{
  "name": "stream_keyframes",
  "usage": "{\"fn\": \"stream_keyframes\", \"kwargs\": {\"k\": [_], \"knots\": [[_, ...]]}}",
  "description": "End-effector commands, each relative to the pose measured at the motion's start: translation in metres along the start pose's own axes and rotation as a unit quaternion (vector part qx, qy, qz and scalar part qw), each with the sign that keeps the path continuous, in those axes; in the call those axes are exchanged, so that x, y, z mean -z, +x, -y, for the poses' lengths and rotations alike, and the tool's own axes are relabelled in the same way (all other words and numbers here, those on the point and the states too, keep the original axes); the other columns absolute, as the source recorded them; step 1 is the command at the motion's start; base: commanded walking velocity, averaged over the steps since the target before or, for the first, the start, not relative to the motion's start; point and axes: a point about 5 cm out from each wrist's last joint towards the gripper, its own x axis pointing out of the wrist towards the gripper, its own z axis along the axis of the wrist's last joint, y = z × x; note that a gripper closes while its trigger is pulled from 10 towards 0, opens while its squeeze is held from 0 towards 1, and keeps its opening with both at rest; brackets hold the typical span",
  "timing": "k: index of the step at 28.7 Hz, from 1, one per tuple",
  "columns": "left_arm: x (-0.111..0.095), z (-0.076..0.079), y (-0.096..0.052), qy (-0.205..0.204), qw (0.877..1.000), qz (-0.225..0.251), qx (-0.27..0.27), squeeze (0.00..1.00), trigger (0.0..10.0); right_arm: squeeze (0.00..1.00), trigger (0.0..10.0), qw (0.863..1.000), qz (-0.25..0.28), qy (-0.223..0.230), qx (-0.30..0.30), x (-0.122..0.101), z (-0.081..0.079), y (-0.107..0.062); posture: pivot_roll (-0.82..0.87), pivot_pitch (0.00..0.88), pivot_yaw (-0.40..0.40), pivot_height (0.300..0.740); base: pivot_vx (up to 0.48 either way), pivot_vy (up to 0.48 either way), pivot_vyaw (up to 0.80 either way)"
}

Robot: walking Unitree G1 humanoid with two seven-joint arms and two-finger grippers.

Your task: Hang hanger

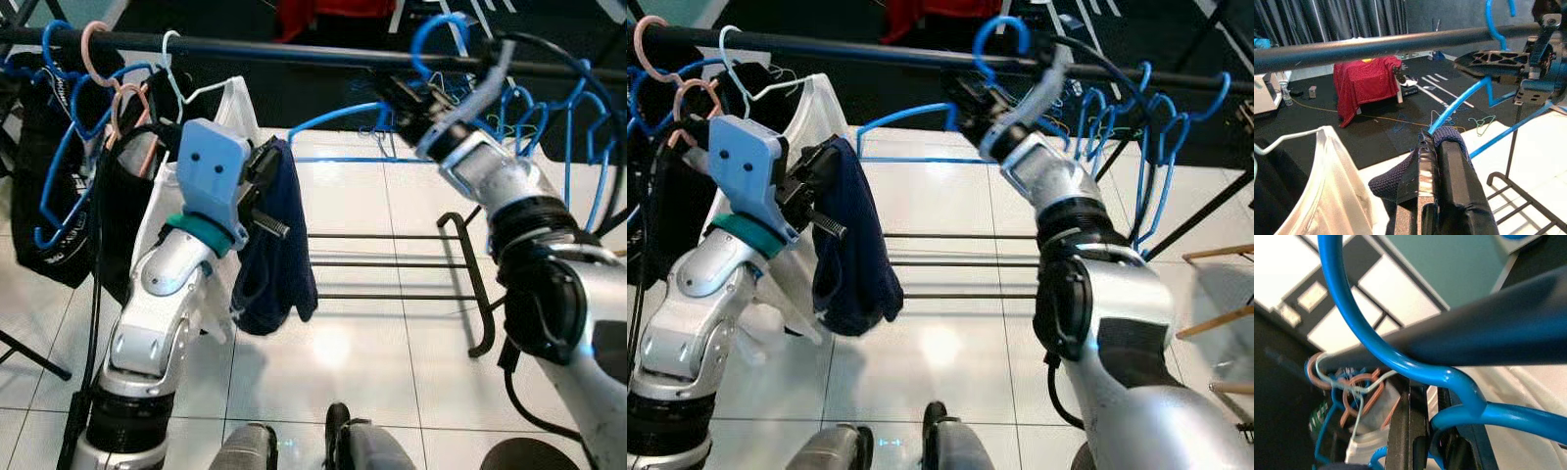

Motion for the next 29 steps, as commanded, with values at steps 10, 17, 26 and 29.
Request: {"fn": "stream_keyframes", "kwargs": {"k": [10,17,26,29], "knots": [[-0.002,-0.003,-0.007,0.006,1.000,0.000,-0.011,0.00,10.0,0.00,10.0,0.996,-0.074,-0.014,-0.049,0.021,-0.008,0.006,0.23,0.141,-0.025,0.740,0.000,0.000,0.00],[-0.003,-0.006,-0.009,0.012,1.000,-0.003,-0.012,0.00,10.0,0.00,10.0,0.998,-0.048,0.004,-0.032,0.016,-0.003,0.003,0.25,0.130,-0.017,0.740,0.000,0.000,0.00],[-0.005,-0.010,-0.011,0.023,1.000,-0.007,-0.008,0.00,10.0,0.00,10.0,0.998,0.045,0.033,0.016,-0.012,0.008,-0.008,0.26,0.110,0.005,0.740,0.000,0.000,0.00],[-0.006,-0.010,-0.010,0.025,1.000,-0.008,-0.006,0.00,10.0,0.00,10.0,0.998,0.054,0.042,0.018,-0.011,0.009,-0.010,0.26,0.108,0.007,0.740,0.000,0.000,0.00]]}}
